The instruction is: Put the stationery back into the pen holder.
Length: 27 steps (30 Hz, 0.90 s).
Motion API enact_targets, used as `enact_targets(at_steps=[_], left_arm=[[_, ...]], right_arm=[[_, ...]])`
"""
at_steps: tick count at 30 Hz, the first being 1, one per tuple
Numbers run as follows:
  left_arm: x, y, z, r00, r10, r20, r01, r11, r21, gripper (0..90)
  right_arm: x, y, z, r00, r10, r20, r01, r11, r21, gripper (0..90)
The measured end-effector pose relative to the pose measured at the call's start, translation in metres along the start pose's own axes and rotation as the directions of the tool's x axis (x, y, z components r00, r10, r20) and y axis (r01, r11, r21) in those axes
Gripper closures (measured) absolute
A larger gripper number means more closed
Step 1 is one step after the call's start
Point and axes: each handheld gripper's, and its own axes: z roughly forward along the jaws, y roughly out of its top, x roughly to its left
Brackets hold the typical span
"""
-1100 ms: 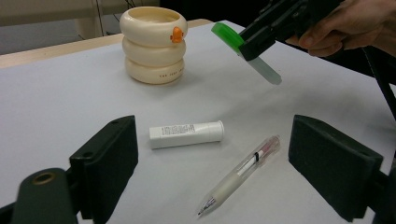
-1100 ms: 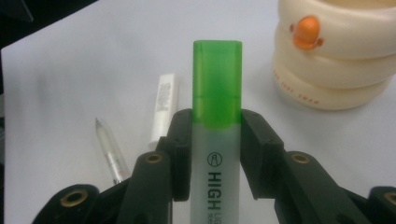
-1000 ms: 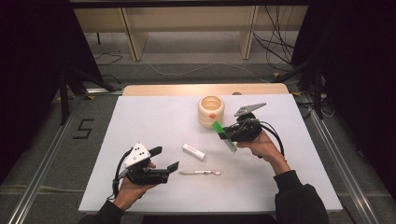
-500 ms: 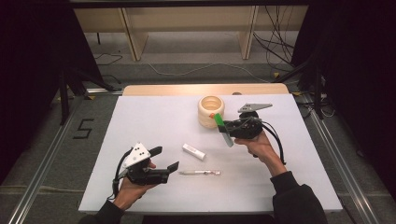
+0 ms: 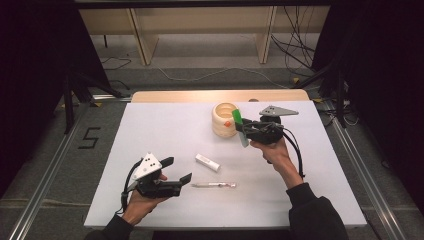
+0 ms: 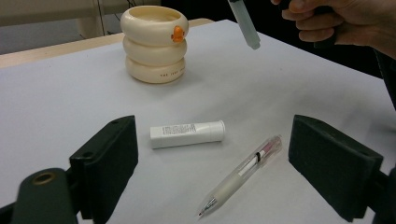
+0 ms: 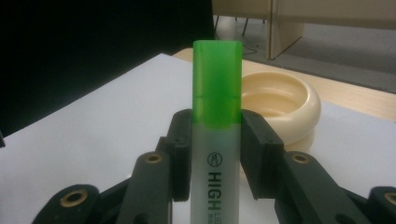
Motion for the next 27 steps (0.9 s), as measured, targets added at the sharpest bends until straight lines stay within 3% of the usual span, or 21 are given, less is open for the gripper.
enact_targets(at_steps=[5,17,27], left_arm=[[0.001,0.000,0.000,1.0000,0.001,-0.001,-0.001,1.0000,0.001,15.4],[0.001,0.000,0.000,1.0000,-0.005,0.003,0.005,1.0000,-0.003,15.4],[0.001,0.000,0.000,1.0000,-0.005,0.004,0.005,1.0000,-0.003,15.3]], right_arm=[[0.000,0.007,0.004,0.9999,0.013,-0.004,-0.013,1.000,-0.020,67.2],[0.000,0.035,0.017,0.9993,-0.006,0.037,0.008,0.999,-0.050,67.2],[0.001,0.046,0.032,0.9979,-0.028,0.058,0.031,0.998,-0.052,67.2]])
